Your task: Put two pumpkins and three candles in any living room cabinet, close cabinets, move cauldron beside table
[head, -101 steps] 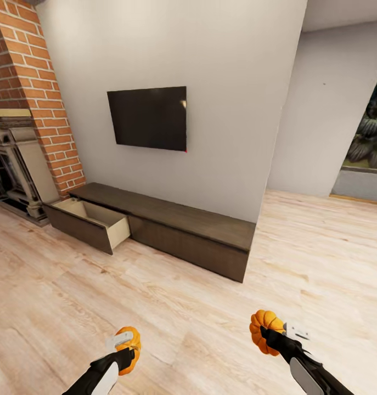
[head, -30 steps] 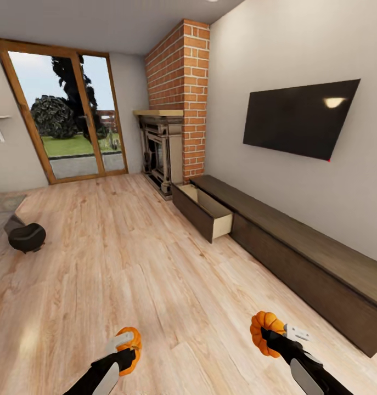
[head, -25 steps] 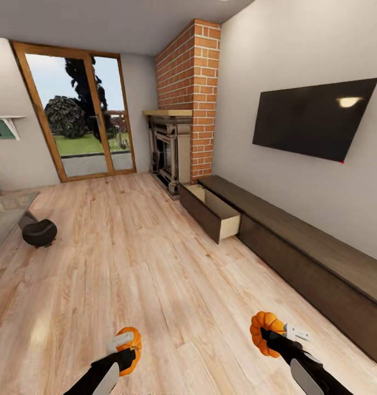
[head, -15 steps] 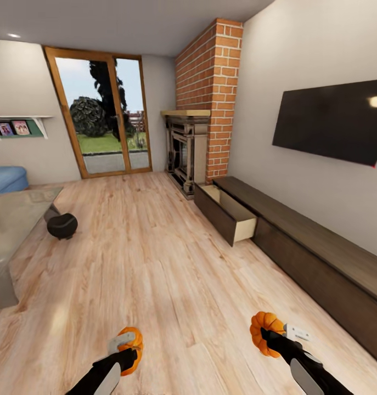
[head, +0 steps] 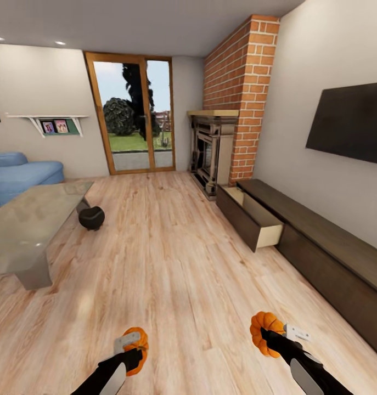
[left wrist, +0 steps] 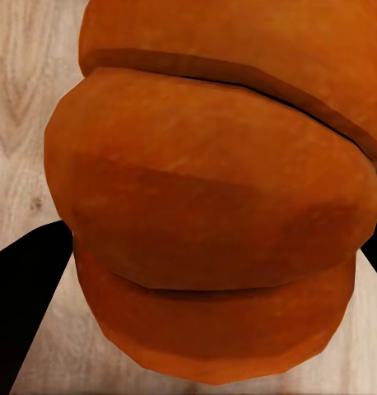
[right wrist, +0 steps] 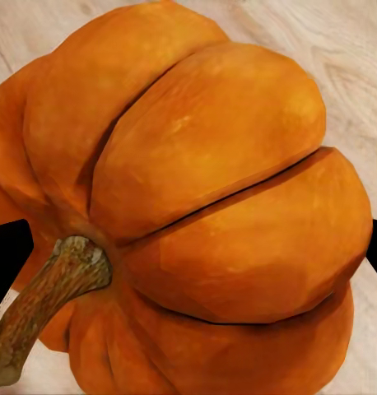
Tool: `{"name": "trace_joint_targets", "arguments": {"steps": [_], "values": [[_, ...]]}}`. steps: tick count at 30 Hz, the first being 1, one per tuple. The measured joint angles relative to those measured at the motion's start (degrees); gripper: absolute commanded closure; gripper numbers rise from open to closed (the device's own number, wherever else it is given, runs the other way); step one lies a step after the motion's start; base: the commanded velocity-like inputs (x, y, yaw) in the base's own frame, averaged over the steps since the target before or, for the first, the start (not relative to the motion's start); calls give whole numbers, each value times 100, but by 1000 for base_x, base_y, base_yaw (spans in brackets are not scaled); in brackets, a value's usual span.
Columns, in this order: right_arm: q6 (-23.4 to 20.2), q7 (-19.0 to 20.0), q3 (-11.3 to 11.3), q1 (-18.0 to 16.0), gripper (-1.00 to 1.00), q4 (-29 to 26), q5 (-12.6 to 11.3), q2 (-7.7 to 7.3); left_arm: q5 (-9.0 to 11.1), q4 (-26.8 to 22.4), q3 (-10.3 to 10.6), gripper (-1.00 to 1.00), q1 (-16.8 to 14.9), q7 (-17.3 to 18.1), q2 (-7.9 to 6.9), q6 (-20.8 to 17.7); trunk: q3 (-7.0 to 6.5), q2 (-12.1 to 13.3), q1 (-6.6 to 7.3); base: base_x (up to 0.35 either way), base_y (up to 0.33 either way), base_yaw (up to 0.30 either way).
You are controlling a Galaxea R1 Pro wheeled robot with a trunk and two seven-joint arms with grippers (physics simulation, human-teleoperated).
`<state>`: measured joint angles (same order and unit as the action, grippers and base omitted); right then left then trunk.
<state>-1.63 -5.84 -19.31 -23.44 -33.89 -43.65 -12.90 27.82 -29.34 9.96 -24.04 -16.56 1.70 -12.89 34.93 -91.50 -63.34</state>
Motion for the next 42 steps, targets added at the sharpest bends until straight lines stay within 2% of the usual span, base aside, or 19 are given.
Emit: {"name": "trace_joint_targets", "arguments": {"steps": [8, 13, 16, 42], "values": [[7, 7, 5, 2, 100, 4, -17, 7, 7, 4, 3, 100, -1, -57, 17, -34, 0, 0, 1, 282, -119, 77], [20, 6, 3, 3, 100, 5, -13, 193, 12, 4, 4, 100, -2, -39, 22, -88, 0, 0, 1, 309, -66, 3], [23, 1, 7, 2, 100, 6, 4, 230, 10, 4, 2, 100, -1, -42, 18, -96, 0, 0, 1, 311, -14, 0], [34, 0, 13, 2, 100, 41, -5, 238, 27, 20, -2, 100, -1, -51, 81, -90, 0, 0, 2, 317, 0, 0]]}}
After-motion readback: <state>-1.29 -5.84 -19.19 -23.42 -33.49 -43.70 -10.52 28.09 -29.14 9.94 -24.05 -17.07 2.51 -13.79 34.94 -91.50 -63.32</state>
